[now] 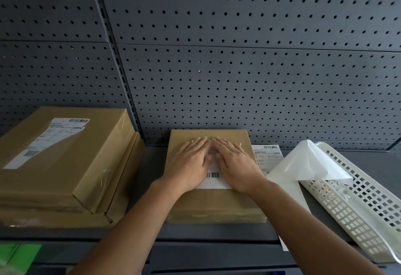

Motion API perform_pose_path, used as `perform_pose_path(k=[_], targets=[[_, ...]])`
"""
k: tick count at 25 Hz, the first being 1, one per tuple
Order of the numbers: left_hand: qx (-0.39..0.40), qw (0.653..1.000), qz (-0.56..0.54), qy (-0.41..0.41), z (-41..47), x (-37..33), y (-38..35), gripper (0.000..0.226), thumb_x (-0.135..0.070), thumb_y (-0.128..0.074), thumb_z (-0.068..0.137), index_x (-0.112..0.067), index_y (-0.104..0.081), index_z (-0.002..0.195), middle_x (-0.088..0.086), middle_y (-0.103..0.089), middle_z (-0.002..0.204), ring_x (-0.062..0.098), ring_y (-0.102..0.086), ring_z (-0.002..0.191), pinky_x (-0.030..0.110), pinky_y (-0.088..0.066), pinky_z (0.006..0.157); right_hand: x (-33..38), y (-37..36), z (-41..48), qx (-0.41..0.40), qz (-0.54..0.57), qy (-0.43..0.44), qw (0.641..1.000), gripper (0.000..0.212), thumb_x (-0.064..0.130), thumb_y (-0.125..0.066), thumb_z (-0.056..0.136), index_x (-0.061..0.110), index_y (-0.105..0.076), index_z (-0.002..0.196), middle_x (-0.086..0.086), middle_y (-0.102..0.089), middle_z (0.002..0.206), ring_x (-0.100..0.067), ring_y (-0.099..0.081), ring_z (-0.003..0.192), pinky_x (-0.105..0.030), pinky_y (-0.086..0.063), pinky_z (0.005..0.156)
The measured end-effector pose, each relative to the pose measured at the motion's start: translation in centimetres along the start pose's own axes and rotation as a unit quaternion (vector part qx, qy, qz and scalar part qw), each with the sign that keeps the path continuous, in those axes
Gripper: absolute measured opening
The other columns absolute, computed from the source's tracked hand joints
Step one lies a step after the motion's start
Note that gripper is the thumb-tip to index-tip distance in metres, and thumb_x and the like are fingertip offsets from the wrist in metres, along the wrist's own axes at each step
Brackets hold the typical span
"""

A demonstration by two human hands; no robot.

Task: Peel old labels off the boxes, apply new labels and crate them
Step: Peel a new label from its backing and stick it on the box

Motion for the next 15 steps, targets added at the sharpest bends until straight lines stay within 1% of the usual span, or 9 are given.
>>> perform_pose_path(k=[3, 5, 7, 10, 12, 13, 15], targets=[[0.004, 1.0, 0.028, -0.002, 0.6, 0.3, -0.7, 0.055, -0.036, -0.024, 0.109, -0.019, -0.017, 0.16, -0.005, -0.013, 0.168, 0.005, -0.007, 0.153, 0.025, -0.001, 0.124, 0.0, -1.3, 0.7, 0.03, -0.019, 0.005, 0.999, 0.052, 0.025, -0.027, 0.104, 0.017, -0.02, 0.155, 0.004, -0.026, 0.16, -0.007, -0.015, 0.148, -0.03, -0.003, 0.123], [-0.005, 1.0, 0.03, 0.007, 0.6, 0.7, -0.4, 0.053, -0.038, -0.026, 0.109, -0.02, -0.023, 0.159, -0.006, -0.017, 0.167, 0.005, -0.011, 0.152, 0.025, -0.003, 0.123, -0.6, -1.1, 0.9, 0.028, -0.014, -0.012, 0.999, 0.052, 0.025, -0.027, 0.104, 0.017, -0.02, 0.154, 0.003, -0.031, 0.158, -0.008, -0.02, 0.147, -0.028, -0.004, 0.122], [-0.011, 0.999, 0.017, 0.024, 0.5, 1.3, 0.1, 0.054, -0.04, -0.027, 0.109, -0.02, -0.025, 0.159, -0.006, -0.019, 0.166, 0.007, -0.014, 0.152, 0.026, -0.003, 0.123, -1.4, -0.7, 0.6, 0.015, 0.01, -0.037, 0.999, 0.05, 0.025, -0.028, 0.104, 0.019, -0.022, 0.153, 0.003, -0.035, 0.156, -0.013, -0.027, 0.145, -0.027, -0.008, 0.121], [-0.014, 0.998, 0.017, 0.052, -0.1, 2.7, 0.8, 0.056, -0.041, -0.029, 0.108, -0.018, -0.021, 0.16, -0.004, -0.016, 0.167, 0.009, -0.011, 0.153, 0.027, -0.002, 0.122, -2.4, 0.1, 0.3, -0.015, 0.039, -0.075, 0.996, 0.048, 0.023, -0.03, 0.103, 0.021, -0.027, 0.151, 0.0, -0.043, 0.151, -0.02, -0.036, 0.141, -0.037, -0.025, 0.119], [-0.02, 0.998, 0.011, 0.061, -0.9, 3.1, 1.1, 0.058, -0.041, -0.029, 0.108, -0.018, -0.017, 0.16, -0.003, -0.013, 0.167, 0.011, -0.008, 0.154, 0.024, 0.002, 0.12, -2.6, 1.0, 0.0, -0.03, 0.047, -0.091, 0.994, 0.046, 0.024, -0.03, 0.104, 0.019, -0.028, 0.15, 0.0, -0.047, 0.146, -0.022, -0.041, 0.136, -0.041, -0.036, 0.109], [-0.028, 0.998, 0.004, 0.06, -1.4, 2.9, 1.4, 0.058, -0.041, -0.03, 0.108, -0.018, -0.017, 0.16, -0.003, -0.012, 0.168, 0.01, -0.008, 0.154, 0.022, 0.004, 0.118, -2.3, 1.4, -0.3, -0.035, 0.048, -0.087, 0.994, 0.045, 0.024, -0.03, 0.104, 0.019, -0.029, 0.149, 0.0, -0.049, 0.143, -0.022, -0.042, 0.134, -0.041, -0.038, 0.106], [-0.047, 0.998, -0.013, 0.039, -2.5, 1.5, 1.9, 0.056, -0.039, -0.03, 0.109, -0.02, -0.018, 0.16, -0.006, -0.013, 0.167, 0.008, -0.008, 0.153, 0.018, 0.005, 0.114, -0.6, 1.5, -1.2, -0.021, 0.054, -0.043, 0.997, 0.046, 0.022, -0.032, 0.104, 0.017, -0.029, 0.15, -0.001, -0.049, 0.143, -0.021, -0.041, 0.134, -0.038, -0.034, 0.11]])
Point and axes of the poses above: each hand's wrist, its own z-axis towards the middle knuckle, its own y-axis out of the back of the hand, x = y × z, the point moved 10 cm from there along z, towards the middle knuckle
